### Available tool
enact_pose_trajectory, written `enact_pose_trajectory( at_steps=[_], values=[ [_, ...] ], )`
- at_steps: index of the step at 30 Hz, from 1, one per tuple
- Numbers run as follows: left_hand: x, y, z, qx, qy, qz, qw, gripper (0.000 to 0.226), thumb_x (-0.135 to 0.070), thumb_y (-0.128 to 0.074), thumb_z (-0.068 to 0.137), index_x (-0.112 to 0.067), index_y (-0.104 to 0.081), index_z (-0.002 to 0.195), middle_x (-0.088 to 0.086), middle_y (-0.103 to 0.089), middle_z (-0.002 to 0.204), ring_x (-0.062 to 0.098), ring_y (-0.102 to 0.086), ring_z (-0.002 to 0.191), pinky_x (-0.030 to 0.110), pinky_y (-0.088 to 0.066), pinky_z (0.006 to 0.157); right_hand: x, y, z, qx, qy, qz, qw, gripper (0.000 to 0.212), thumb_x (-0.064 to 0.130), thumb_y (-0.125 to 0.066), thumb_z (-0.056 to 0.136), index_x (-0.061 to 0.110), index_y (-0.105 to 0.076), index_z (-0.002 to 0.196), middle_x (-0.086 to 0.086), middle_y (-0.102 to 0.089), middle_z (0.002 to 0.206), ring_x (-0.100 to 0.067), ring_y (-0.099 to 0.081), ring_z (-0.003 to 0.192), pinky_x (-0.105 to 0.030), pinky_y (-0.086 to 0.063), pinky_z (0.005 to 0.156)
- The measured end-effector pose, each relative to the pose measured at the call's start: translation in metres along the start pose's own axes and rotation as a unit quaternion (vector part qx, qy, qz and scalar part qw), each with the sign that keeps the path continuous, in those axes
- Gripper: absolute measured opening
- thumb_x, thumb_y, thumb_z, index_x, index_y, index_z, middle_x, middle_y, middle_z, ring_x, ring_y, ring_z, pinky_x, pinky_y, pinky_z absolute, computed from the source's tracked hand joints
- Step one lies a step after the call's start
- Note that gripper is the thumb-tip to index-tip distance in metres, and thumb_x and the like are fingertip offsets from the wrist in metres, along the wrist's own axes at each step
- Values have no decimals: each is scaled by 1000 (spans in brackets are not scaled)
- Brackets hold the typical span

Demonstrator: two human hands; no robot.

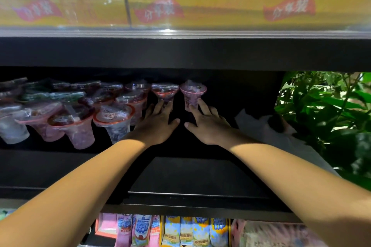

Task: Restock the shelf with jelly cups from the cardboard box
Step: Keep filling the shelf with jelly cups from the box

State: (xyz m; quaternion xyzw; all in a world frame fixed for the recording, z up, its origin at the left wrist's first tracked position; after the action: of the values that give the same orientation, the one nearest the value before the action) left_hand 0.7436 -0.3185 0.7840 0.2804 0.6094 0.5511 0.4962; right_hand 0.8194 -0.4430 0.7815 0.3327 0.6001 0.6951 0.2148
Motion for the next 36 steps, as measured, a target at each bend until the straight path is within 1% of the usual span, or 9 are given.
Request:
enact_pose_trajectory(
  at_steps=[6, 12, 16, 24, 28, 30, 32, 34, 36],
  values=[
    [2, -2, 8, 16, 0, -12, 1000, 73, -59, -34, 100, -38, 5, 158, -6, 13, 167, 26, 9, 153, 55, -9, 122, -3, 1, -5, 7, -13, -10, 1000, 72, 60, -38, 99, 37, -5, 158, 5, 13, 166, -33, -10, 149, -52, -20, 118],
    [-1, -1, -4, 21, -11, 11, 1000, 72, -58, -33, 101, -34, 4, 158, -6, 15, 166, 29, 9, 153, 54, -6, 122, -3, 2, -17, 20, -36, -34, 999, 72, 62, -36, 99, 39, -1, 158, -1, 11, 167, -34, -2, 152, -57, -7, 121],
    [2, -1, -15, 23, -25, 32, 999, 71, -60, -31, 101, -37, 4, 158, -6, 14, 166, 30, 10, 153, 54, 0, 122, 0, 2, -29, 14, -53, -44, 998, 71, 61, -35, 99, 40, -1, 158, -1, 12, 167, -32, 2, 153, -56, -3, 122],
    [-9, -5, -49, 22, -86, 69, 994, 71, -59, -33, 100, -34, -2, 159, -8, 11, 167, 23, 10, 153, 48, -8, 120, 5, 3, -63, 6, -126, -68, 990, 68, 60, -33, 100, 36, -8, 159, 1, 8, 168, -30, -3, 153, -49, -5, 123],
    [-13, -3, -76, 14, -115, 65, 991, 70, -59, -32, 101, -33, -3, 159, -6, 10, 167, 22, 11, 153, 48, -6, 121, 12, 4, -89, 9, -131, -72, 989, 66, 60, -32, 101, 37, -9, 158, 1, 7, 168, -30, -2, 153, -49, -4, 124],
    [-13, -1, -93, 13, -115, 73, 991, 70, -60, -29, 101, -32, -4, 160, -3, 6, 168, 24, 7, 154, 47, -8, 121, 17, 7, -103, 3, -123, -65, 990, 66, 61, -31, 101, 37, -9, 158, 1, 6, 168, -30, -1, 153, -49, -4, 123],
    [-13, 9, -112, -3, -107, 88, 990, 69, -61, -28, 101, -31, -8, 160, 1, -4, 168, 31, -5, 153, 49, -18, 118, 23, 11, -117, -5, -112, -59, 992, 66, 62, -30, 100, 37, -11, 158, 1, 5, 168, -31, -2, 153, -50, -5, 123],
    [-13, 21, -133, -36, -103, 130, 985, 69, -61, -27, 100, -28, -12, 159, 8, -18, 165, 37, -19, 149, 50, -26, 114, 32, 15, -131, -12, -93, -61, 994, 65, 62, -29, 101, 37, -13, 159, -1, 2, 168, -35, -8, 152, -54, -10, 122],
    [-10, 29, -155, -60, -89, 149, 983, 69, -61, -26, 100, -26, -14, 158, 10, -27, 161, 37, -24, 146, 49, -26, 114, 43, 20, -145, -22, -67, -69, 995, 65, 62, -28, 101, 34, -16, 159, -5, -5, 168, -38, -16, 150, -56, -17, 118]
  ],
)
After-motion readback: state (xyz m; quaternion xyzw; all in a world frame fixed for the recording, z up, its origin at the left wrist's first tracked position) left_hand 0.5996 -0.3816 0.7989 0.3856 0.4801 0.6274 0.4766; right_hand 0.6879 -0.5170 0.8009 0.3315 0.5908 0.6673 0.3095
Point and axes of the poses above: each hand's wrist, its own z-axis towards the middle knuckle, its own y-axis out of the back of the hand, x = y × z, the point moved 10 cm from there along z, towards the middle knuckle
